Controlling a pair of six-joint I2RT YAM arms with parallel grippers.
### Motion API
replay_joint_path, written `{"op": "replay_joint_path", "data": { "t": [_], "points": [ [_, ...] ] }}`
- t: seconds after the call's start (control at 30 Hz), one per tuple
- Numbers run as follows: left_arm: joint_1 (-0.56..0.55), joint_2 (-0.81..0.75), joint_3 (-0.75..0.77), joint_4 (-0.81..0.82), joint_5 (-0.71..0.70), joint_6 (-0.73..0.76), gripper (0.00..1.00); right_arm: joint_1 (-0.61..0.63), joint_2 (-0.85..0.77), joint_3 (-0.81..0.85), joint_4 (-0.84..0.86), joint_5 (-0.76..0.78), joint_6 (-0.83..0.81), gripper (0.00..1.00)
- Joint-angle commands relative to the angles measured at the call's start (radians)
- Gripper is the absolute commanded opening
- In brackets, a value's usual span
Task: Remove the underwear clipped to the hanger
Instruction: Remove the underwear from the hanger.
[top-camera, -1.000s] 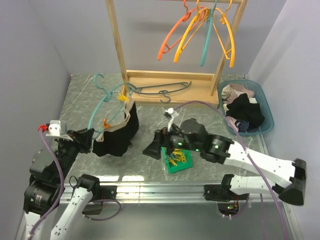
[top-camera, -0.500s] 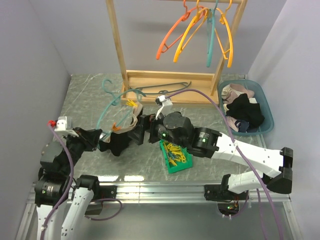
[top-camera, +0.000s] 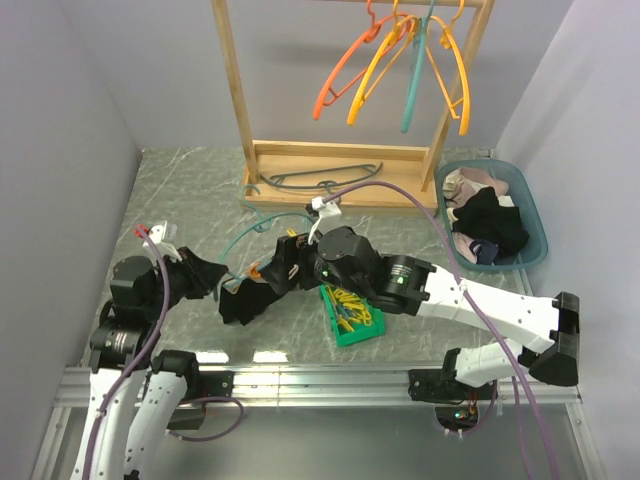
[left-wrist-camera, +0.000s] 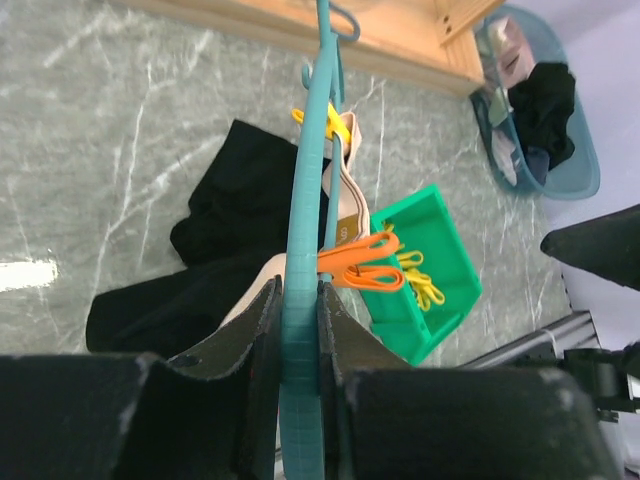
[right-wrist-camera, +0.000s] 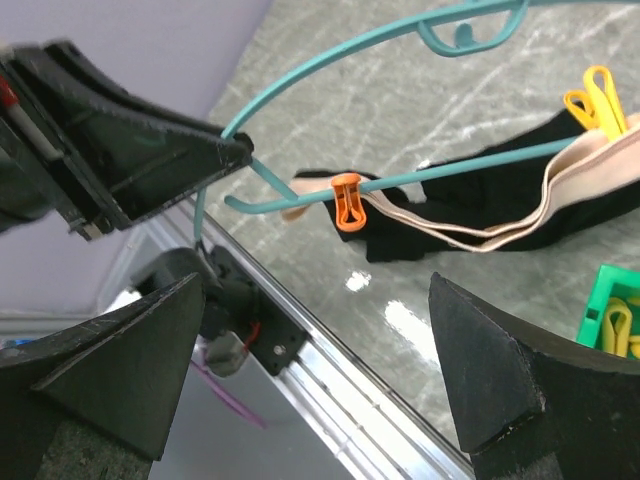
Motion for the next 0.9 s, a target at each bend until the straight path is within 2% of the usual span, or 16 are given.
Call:
{"op": "replay_joint_path", "data": {
  "t": [0.0, 0.13, 0.23, 0.33, 0.4, 0.43, 0.53, 0.57, 0.63, 0.87],
  "points": [
    [0.003, 0.044, -0.002, 0.073, 0.052, 0.013, 0.01, -0.015, 0.036, 0.022, -0.043, -0.001, -0.014, 1.00],
    [-0.003, 0.050, -0.009, 0.076, 0.040, 0.004, 0.01, -0.033, 0.097, 0.049, -0.087, -0.014, 0.018, 1.00],
    [-0.022, 0.092, -0.003, 0.066, 0.040, 0.013, 0.01, -0.036, 0.145, 0.081, -0.086, -0.045, -0.016, 1.00],
    [-0.071, 0.138, -0.005, 0.069, 0.024, 0.009, 0.01, -0.036, 0.171, 0.094, -0.066, -0.076, -0.131, 1.00],
    [-0.144, 0.173, -0.009, 0.081, -0.002, -0.011, 0.01, -0.035, 0.188, 0.121, -0.103, -0.092, -0.226, 1.00],
    [-0.179, 0.187, -0.012, 0.090, -0.022, -0.022, 0.01, -0.038, 0.197, 0.126, -0.109, -0.103, -0.247, 1.00],
    [-0.397, 0.236, -0.003, 0.113, -0.178, -0.073, 0.01, -0.038, 0.220, 0.158, -0.169, -0.146, -0.319, 1.00],
    [-0.430, 0.263, 0.009, 0.103, -0.257, -0.091, 0.01, -0.038, 0.223, 0.158, -0.181, -0.161, -0.329, 1.00],
    [-0.488, 0.288, 0.050, 0.093, -0.308, -0.099, 0.01, -0.040, 0.222, 0.148, -0.190, -0.172, -0.335, 0.99],
    [-0.500, 0.316, 0.103, 0.049, -0.414, -0.077, 0.00, -0.040, 0.156, 0.079, -0.245, -0.099, -0.355, 0.99]
  ]
}}
